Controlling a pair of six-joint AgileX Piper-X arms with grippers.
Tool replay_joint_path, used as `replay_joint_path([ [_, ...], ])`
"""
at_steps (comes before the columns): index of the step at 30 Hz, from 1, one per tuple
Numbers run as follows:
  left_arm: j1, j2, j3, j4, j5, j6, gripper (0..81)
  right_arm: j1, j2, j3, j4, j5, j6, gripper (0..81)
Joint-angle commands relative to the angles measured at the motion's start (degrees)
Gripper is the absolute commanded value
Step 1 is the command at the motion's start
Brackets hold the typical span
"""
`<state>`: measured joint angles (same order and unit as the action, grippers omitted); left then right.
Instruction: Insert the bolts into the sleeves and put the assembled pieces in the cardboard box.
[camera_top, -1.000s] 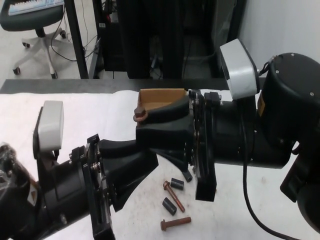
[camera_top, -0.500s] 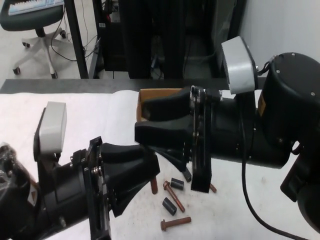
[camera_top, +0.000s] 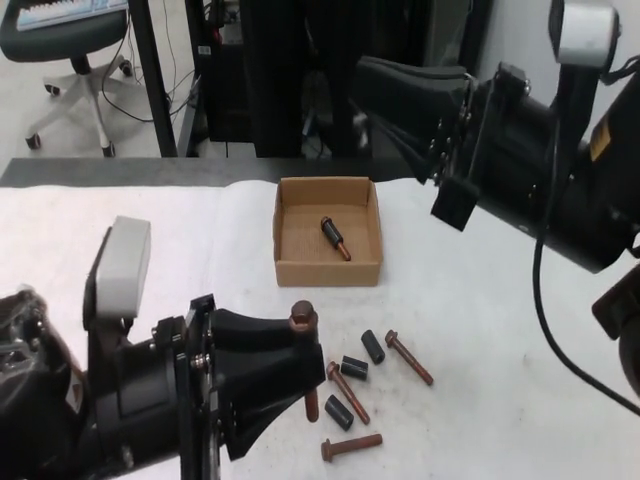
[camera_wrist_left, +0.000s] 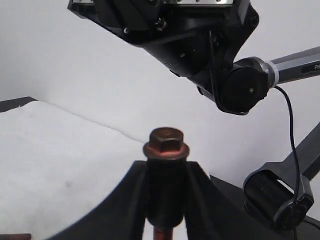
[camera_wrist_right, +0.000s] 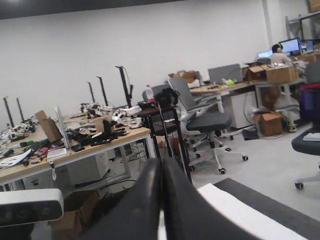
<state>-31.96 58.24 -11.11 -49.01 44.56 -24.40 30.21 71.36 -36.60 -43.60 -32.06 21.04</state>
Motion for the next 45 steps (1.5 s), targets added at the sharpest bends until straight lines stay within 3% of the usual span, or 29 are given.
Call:
replay_joint_path([
  [1, 0.2, -0.2, -1.0, 3.5, -3.0, 0.7, 0.3, -0.8, -0.1, -0.3, 2.2, 0.0, 0.4, 0.8],
  [5, 2.1, 0.4, -8.1, 23.7, -6.8, 7.5, 0.3, -1.5, -0.1, -0.3, 7.5, -2.5, 0.4, 0.8],
  [12, 5.5, 13.1, -34.5, 59.6, -19.8, 28.4, 0.3, -1.6, -0.1, -0.2, 9.1, -5.2, 0.3, 0.8],
  [20, 7.7, 37.8, -62.5, 74.1, -21.9, 28.7, 0.3, -5.5, -2.5, -0.2, 16.8, -8.8, -1.3, 0.8],
  [28, 7.7, 55.4, -83.3, 80.3, -23.0, 28.5, 0.3, -11.8, -10.7, -0.2, 39.2, -10.3, -14.7, 0.8],
  [37, 7.7, 66.5, -96.4, 92.1, -26.9, 28.3, 0.3, -13.4, -15.7, -0.2, 50.4, -10.2, -19.8, 0.8],
  [45, 7.7, 69.3, -97.7, 96.4, -29.4, 28.9, 0.3, -13.4, -15.9, -0.2, 51.1, -10.3, -19.8, 0.8],
])
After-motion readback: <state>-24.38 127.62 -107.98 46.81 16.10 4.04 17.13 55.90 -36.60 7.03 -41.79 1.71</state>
